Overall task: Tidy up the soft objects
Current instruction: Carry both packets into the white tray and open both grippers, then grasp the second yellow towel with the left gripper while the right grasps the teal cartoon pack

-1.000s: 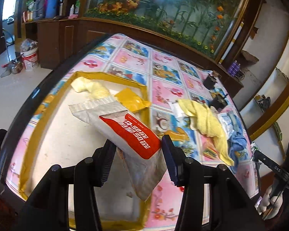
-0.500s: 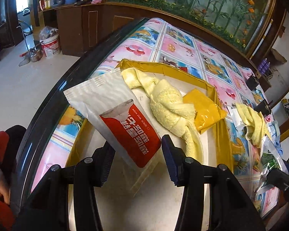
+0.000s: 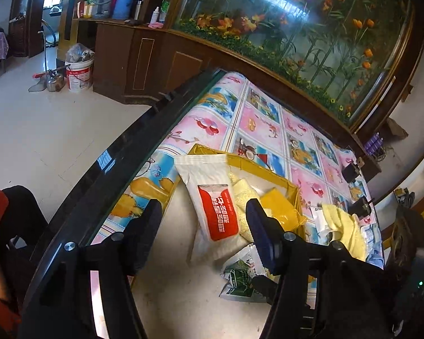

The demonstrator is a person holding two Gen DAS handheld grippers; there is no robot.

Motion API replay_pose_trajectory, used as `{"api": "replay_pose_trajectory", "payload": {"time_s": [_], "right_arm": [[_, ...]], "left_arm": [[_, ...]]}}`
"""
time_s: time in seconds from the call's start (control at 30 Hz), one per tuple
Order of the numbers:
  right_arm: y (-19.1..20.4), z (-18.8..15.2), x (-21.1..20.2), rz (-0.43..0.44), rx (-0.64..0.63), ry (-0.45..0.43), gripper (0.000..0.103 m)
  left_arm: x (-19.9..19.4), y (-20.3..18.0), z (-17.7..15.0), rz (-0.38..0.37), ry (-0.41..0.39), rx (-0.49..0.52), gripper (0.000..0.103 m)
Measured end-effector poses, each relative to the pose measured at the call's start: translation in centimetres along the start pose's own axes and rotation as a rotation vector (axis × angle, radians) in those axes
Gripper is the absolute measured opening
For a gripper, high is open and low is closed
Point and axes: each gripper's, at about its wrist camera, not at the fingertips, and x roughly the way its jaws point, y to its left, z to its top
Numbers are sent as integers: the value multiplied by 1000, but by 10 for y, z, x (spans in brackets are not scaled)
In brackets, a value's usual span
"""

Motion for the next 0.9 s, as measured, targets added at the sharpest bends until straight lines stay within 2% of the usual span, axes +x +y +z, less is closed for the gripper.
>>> {"api": "replay_pose_trajectory", "payload": {"time_s": [0.1,0.2,0.3,0.5,0.57,0.7,0.8,0.83,0.9], "right_arm": [[-10,-3,-17,-3,25,-36,58],[-34,-16,-41,-10,99,-75,60],[-74,-33,-65,-33,205,-100,60],[-173,-66,-111,-196,402,-139,60],[-195,-71,-116,-231,441,-140,60],[-216,-76,-109,-261,455,-119,61],[-224,-75,-93,-271,457,-87,61],[-227,-76,-89,-256,463,-77,63],[-226,-80,-83,-145,493,-66,63]], "left_arm": [[-11,-2,-5,-23,-19,-20,66],[-20,-10,-13,-77,-15,-48,69],[-27,-25,-25,-177,20,-70,70],[-40,-77,-55,-313,60,-12,72],[-38,-93,-63,-347,81,-1,72],[-27,-121,-79,-366,151,28,72],[-26,-134,-87,-356,170,54,72],[-26,-136,-87,-351,171,57,72],[-26,-138,-89,-337,169,58,72]]}}
